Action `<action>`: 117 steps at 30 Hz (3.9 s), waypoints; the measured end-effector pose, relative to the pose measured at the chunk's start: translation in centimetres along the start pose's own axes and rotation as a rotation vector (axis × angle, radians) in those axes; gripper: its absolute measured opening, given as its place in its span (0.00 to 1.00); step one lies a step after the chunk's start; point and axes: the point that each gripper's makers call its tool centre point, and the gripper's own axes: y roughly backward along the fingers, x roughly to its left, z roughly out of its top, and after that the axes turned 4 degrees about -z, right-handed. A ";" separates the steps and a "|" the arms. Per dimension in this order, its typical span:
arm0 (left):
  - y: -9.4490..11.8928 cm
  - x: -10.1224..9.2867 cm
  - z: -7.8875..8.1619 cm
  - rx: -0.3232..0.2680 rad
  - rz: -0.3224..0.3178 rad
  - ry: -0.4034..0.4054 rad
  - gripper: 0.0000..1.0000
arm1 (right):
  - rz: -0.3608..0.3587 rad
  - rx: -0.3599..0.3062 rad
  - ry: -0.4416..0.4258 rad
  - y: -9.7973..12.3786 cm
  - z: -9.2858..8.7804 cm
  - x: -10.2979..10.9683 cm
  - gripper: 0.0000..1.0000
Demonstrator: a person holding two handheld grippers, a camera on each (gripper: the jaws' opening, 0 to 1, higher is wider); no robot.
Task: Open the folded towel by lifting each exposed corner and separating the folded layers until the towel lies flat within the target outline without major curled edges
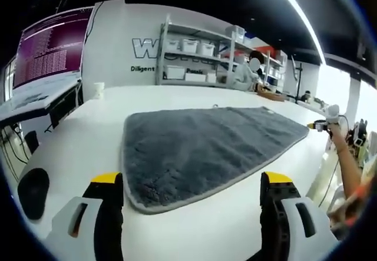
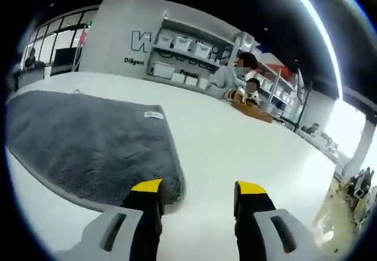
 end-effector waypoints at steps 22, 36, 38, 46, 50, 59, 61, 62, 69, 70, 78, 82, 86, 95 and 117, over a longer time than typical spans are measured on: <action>-5.4 1.0 4.9 -0.056 -0.010 -0.034 0.99 | 0.452 -0.165 -0.024 -0.7 7.8 12.1 0.99; -11.8 9.3 7.9 -0.019 0.072 -0.059 0.77 | 0.578 -0.190 0.027 -0.3 9.7 18.1 0.99; -12.7 10.6 8.1 -0.007 0.095 -0.061 0.71 | 0.582 -0.190 0.041 -0.1 9.7 18.6 0.99; -15.7 15.0 10.4 -0.035 0.159 -0.093 0.40 | 0.608 -0.199 0.090 1.2 10.0 19.7 0.99; -17.6 16.7 10.0 0.017 0.172 -0.102 0.30 | 0.603 -0.222 0.103 2.1 10.6 19.5 0.99; -21.0 17.3 8.6 0.085 0.137 -0.070 0.23 | 0.586 -0.246 0.114 2.9 11.2 18.9 0.99; -21.4 17.6 8.2 0.096 0.144 -0.072 0.20 | 0.586 -0.245 0.116 3.0 11.1 18.9 0.99; -21.6 17.8 8.1 0.097 0.141 -0.067 0.20 | 0.586 -0.243 0.118 2.9 11.1 18.8 0.99; -22.4 18.7 7.0 0.115 0.167 -0.108 0.10 | 0.585 -0.230 0.130 2.8 10.6 18.8 0.99; -22.3 18.7 7.1 0.104 0.165 -0.105 0.10 | 0.586 -0.228 0.132 2.8 10.5 18.9 0.99; -22.5 19.4 7.3 0.105 0.186 -0.134 0.09 | 0.573 -0.220 0.148 2.6 10.2 18.8 0.99; -22.6 19.9 7.4 0.108 0.203 -0.157 0.09 | 0.559 -0.217 0.131 2.3 10.2 18.1 0.99; -22.8 20.5 7.6 0.112 0.214 -0.168 0.10 | 0.552 -0.212 0.122 2.2 10.1 17.7 0.99; -22.9 21.3 7.8 0.115 0.239 -0.174 0.17 | 0.559 -0.210 0.106 2.2 10.0 17.3 0.99; -17.6 6.8 7.7 0.082 -0.296 -0.173 0.91 | 0.817 -0.206 0.191 0.5 8.9 18.1 0.99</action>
